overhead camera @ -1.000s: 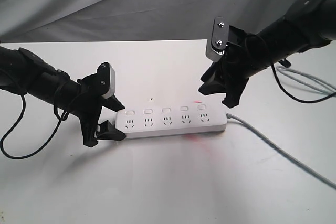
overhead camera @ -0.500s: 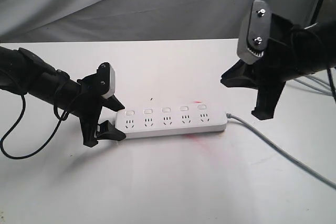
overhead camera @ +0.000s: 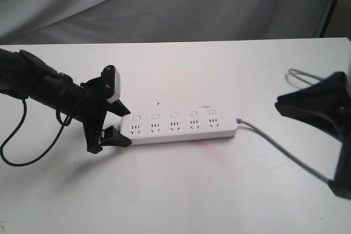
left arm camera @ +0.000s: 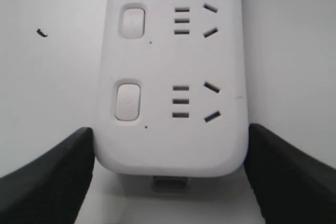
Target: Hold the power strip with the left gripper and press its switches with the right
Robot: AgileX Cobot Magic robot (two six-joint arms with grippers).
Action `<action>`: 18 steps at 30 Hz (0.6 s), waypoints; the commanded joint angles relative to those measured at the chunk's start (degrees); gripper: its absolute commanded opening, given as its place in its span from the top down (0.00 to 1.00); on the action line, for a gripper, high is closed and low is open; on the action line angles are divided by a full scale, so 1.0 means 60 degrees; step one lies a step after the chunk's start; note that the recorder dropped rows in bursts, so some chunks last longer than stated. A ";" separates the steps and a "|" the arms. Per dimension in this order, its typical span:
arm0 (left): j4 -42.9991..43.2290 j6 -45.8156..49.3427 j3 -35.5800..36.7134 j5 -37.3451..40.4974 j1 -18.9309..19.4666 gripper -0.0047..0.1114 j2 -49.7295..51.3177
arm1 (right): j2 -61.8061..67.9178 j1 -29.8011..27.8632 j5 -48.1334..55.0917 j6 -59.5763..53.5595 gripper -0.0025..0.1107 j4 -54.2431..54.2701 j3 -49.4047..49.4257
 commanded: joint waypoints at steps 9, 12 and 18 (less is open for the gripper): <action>0.0298 0.0082 -0.0005 -0.0157 -0.0026 0.39 0.0011 | -0.5106 -0.0065 -0.0126 0.3094 0.98 0.0069 0.2292; 0.0298 0.0082 -0.0005 -0.0157 -0.0026 0.39 0.0011 | -0.5483 -0.0065 -0.0361 0.3094 0.98 0.0069 0.2504; 0.0298 0.0082 -0.0005 -0.0157 -0.0026 0.39 0.0011 | -0.5549 -0.0065 -0.0938 0.3117 0.98 0.0109 0.2502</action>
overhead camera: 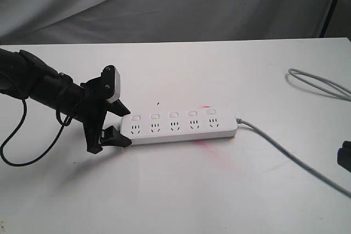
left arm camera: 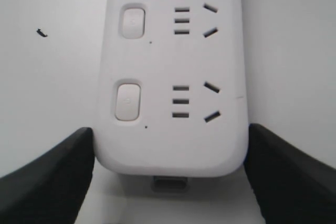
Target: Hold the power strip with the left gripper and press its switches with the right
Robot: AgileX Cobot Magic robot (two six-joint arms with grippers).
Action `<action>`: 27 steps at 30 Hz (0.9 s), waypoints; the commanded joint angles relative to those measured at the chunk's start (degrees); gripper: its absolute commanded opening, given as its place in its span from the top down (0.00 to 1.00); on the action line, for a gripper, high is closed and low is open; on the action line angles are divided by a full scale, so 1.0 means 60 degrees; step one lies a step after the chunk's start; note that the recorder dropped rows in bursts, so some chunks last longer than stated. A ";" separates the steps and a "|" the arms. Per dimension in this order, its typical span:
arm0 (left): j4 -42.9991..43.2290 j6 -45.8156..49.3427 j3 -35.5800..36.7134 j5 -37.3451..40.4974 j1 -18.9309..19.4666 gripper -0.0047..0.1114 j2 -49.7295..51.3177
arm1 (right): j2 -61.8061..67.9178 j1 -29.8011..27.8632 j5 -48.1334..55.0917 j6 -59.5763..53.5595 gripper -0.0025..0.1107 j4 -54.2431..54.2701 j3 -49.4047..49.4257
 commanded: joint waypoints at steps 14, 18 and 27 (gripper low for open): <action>0.0298 0.0082 -0.0005 -0.0157 -0.0026 0.39 0.0011 | -0.0054 -0.0065 -0.2754 0.0708 0.98 0.1317 0.0032; 0.0298 0.0082 -0.0005 -0.0157 -0.0026 0.39 0.0011 | -0.0062 -0.0065 -0.3611 0.0786 0.98 0.1317 0.0032; 0.0298 0.0082 -0.0005 -0.0157 -0.0026 0.39 0.0011 | -0.0598 -0.0065 -0.3839 0.8567 0.98 -0.5639 0.0169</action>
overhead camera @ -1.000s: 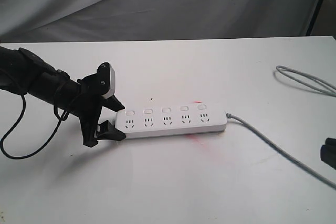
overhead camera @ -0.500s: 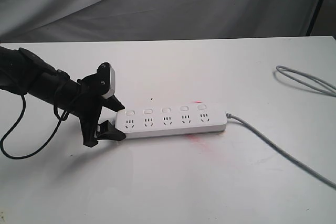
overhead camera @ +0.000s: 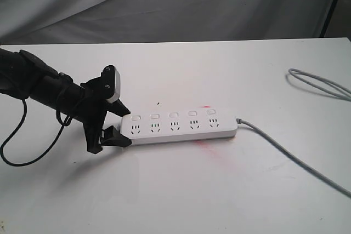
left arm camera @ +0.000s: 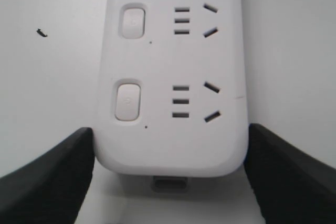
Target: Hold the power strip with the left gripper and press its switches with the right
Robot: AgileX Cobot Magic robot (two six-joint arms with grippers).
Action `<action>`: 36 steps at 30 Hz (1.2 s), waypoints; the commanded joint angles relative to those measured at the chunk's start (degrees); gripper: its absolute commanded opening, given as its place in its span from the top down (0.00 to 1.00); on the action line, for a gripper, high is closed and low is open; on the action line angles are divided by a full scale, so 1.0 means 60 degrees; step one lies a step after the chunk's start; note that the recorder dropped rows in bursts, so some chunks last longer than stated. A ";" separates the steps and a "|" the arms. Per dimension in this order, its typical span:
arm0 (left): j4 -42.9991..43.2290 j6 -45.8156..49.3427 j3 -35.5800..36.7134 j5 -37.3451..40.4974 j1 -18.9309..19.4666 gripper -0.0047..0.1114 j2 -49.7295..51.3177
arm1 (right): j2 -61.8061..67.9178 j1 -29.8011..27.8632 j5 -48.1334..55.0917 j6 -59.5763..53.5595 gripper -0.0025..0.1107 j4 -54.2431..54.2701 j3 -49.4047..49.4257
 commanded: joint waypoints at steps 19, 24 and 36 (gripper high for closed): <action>0.0298 0.0082 -0.0005 -0.0157 -0.0026 0.39 0.0011 | -0.2427 -0.0065 -0.2980 0.5656 0.98 -0.3766 0.3831; 0.0298 0.0082 -0.0005 -0.0157 -0.0026 0.39 0.0011 | -0.2427 -0.0065 -0.2298 0.5656 0.98 -0.3766 0.3831; 0.0298 0.0082 -0.0005 -0.0157 -0.0026 0.39 0.0011 | -0.2427 -0.0065 -0.2031 0.5656 0.98 -0.3766 0.3831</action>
